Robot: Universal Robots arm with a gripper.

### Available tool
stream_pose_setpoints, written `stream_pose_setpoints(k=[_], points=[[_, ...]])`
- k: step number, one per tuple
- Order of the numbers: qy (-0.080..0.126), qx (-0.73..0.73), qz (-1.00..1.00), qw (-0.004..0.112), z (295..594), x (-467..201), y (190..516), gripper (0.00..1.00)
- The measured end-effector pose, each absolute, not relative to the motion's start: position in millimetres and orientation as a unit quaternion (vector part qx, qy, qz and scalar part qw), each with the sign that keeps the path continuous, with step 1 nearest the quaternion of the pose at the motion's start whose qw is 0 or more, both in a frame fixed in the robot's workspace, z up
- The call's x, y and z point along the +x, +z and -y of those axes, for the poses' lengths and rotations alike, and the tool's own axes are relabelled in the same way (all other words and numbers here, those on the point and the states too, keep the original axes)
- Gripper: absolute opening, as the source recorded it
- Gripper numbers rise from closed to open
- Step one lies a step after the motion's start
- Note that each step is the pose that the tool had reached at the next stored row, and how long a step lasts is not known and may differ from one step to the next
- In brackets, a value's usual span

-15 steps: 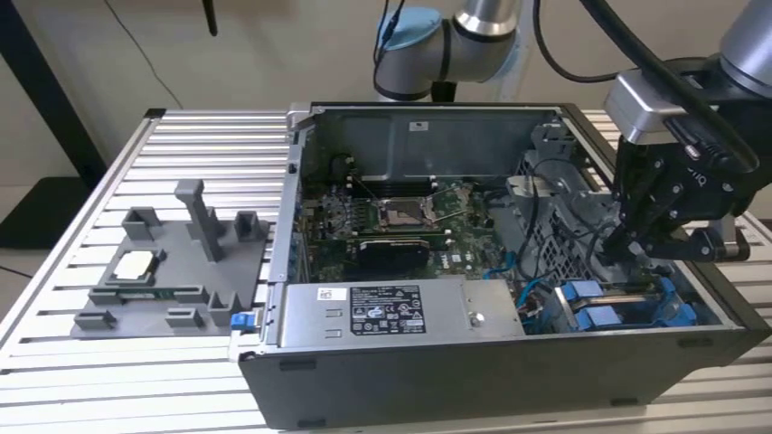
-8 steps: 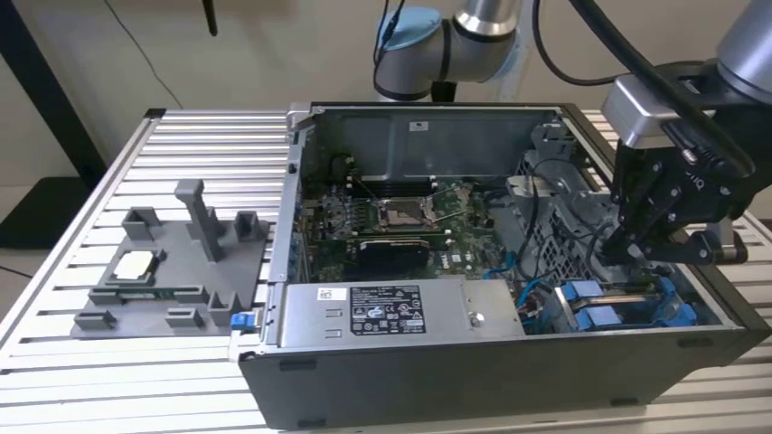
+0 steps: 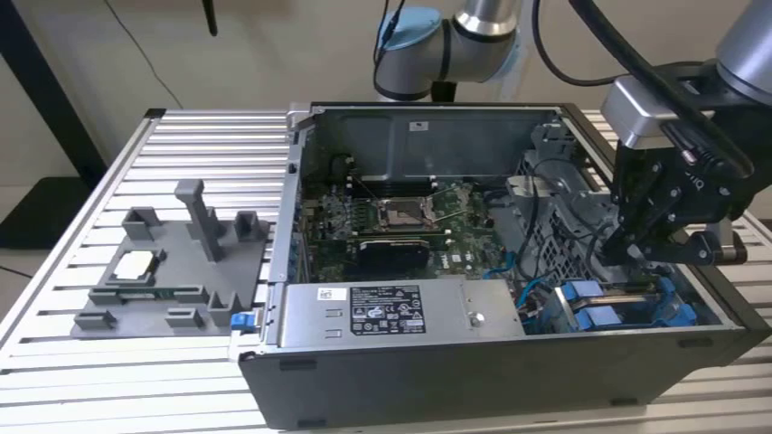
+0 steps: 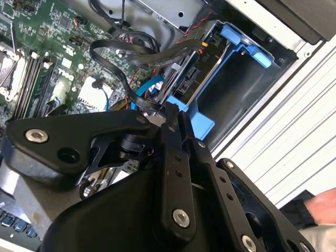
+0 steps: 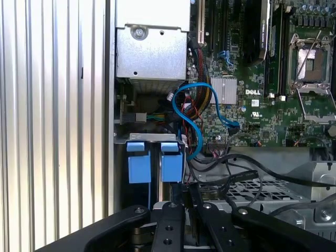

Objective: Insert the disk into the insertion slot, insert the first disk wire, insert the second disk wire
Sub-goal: 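Insert the second disk wire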

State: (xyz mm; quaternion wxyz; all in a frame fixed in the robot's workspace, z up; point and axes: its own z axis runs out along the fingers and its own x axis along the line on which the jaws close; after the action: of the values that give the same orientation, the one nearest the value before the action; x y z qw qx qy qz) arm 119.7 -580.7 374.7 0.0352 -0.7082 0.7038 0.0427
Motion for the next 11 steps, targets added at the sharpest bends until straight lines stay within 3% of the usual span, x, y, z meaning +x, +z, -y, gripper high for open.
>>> stream_pose_setpoints(k=[11], points=[[0.038, -0.708, -0.704, 0.04, 580.7, 121.2, 361.4, 0.16]])
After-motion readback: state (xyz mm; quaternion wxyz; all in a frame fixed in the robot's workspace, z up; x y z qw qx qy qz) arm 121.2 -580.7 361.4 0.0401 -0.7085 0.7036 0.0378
